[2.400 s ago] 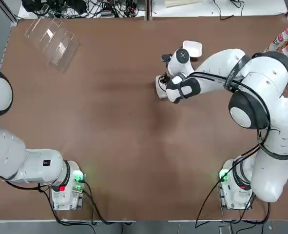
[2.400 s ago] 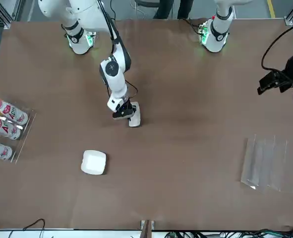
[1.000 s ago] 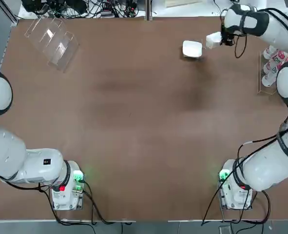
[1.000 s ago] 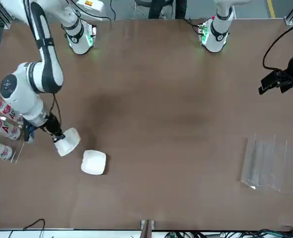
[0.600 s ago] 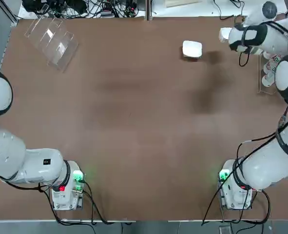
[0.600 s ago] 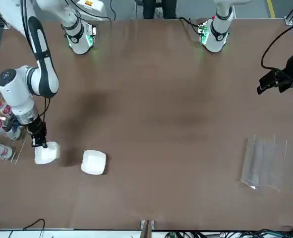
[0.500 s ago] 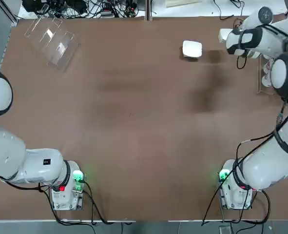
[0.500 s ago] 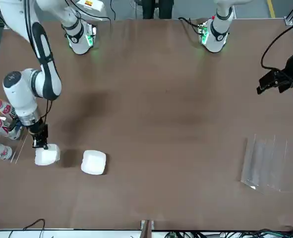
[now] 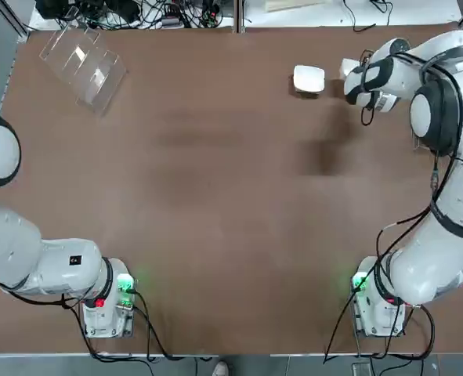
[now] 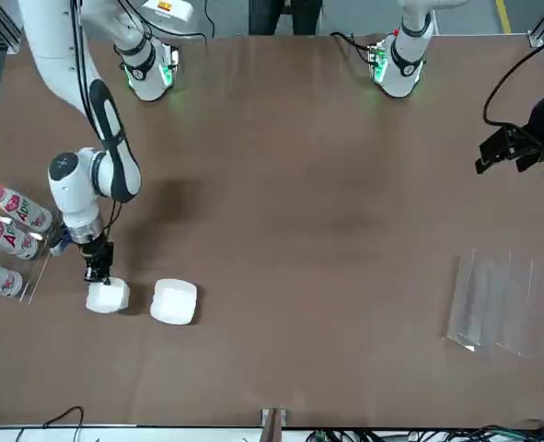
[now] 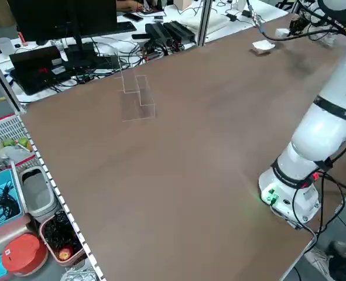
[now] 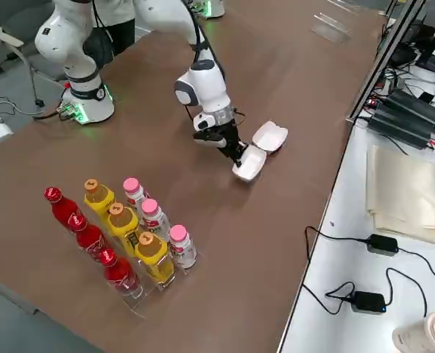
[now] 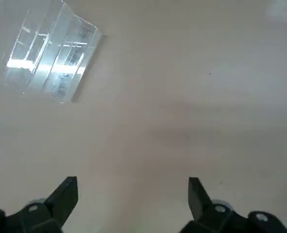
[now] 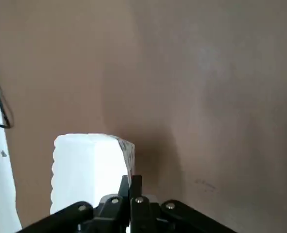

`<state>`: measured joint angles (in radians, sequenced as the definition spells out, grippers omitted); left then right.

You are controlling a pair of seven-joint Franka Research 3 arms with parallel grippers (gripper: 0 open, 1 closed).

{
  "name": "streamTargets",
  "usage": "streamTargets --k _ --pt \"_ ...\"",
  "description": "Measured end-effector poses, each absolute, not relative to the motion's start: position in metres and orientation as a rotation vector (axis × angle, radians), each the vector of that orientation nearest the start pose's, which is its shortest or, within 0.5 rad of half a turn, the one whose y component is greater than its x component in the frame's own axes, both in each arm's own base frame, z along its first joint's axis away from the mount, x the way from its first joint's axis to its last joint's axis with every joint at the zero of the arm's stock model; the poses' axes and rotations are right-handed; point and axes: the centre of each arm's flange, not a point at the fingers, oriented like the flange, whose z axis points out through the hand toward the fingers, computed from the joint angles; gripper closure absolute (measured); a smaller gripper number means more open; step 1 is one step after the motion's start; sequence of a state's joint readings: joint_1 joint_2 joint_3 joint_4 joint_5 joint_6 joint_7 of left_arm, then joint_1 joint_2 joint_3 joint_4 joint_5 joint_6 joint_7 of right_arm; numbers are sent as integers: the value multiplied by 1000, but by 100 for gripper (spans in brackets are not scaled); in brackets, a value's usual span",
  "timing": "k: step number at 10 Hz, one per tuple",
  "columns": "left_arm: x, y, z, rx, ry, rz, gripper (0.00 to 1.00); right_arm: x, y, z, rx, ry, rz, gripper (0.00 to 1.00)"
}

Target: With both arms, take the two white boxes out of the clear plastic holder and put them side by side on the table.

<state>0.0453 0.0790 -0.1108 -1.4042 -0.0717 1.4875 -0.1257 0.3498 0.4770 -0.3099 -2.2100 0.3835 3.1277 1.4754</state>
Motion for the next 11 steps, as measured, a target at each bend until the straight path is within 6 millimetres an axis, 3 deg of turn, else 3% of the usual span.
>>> streamTargets --k 3,7,9,11 --pt "568 -56 651 -3201 -43 6 0 581 23 215 -1773 2147 -488 98" --pt "567 -58 651 -3151 -28 -3 0 577 22 204 -1783 2162 -489 96" --pt "568 -55 651 -3150 -37 -3 0 577 20 203 -1780 2165 -496 90" --pt "568 -55 651 -3150 -37 -3 0 577 19 203 -1779 2165 -498 76"
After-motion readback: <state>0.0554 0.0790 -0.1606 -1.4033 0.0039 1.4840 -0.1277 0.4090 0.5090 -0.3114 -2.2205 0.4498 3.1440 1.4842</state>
